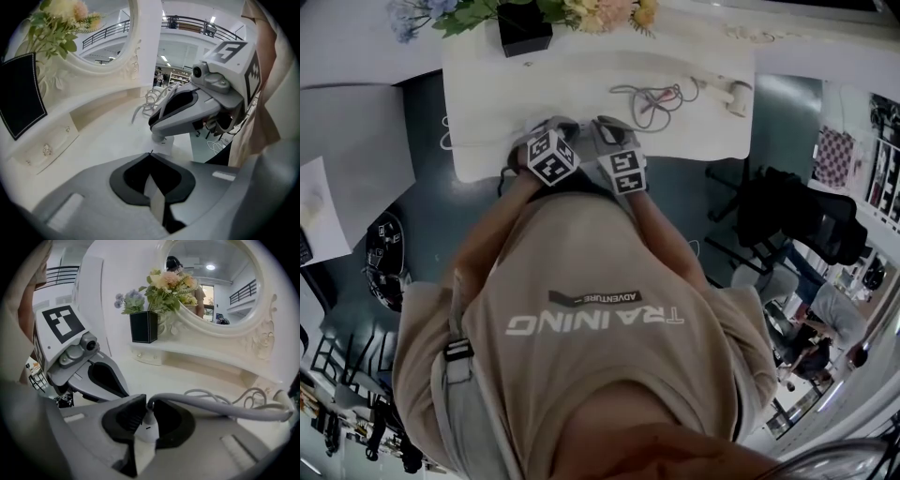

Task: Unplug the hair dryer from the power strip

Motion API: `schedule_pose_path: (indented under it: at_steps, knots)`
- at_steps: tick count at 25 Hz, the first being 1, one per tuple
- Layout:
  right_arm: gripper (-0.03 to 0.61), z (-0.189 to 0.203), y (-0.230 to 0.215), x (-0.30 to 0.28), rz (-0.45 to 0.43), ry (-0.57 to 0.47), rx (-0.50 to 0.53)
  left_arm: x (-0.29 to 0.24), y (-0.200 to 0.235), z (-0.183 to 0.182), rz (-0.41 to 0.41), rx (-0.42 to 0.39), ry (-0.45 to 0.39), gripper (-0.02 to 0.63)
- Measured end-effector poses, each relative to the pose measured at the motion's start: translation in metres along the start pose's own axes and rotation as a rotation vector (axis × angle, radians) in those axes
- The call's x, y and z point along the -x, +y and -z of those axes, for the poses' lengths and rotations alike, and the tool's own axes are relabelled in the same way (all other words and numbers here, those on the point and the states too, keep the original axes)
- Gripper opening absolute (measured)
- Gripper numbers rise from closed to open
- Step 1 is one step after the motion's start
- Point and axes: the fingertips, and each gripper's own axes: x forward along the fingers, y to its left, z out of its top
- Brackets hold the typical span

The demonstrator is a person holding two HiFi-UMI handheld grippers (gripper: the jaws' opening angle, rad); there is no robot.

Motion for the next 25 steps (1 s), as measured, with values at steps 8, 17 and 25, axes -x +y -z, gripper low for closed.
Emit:
schedule_pose_path:
  at_steps: [8, 17, 25]
  knots:
    - [0.055, -0.01, -0.004, 0.012, 0.002, -0.078, -0.072, 0.001, -0.003, 0.0, -0.003, -0.023, -0.006, 0.003]
    - [0.055, -0.051, -0.032, 0.057, -0.002, -0.23, -0.188, 0.008, -0.005, 0.0, -0.021, -0.026, -0.044, 0.002]
    - [0.055, -0.09, -0.051, 0.117, -0.045, -0.391, -0.243, 0.065, 0.015, -0.037, -0.102, 0.024, -0.2, 0.003]
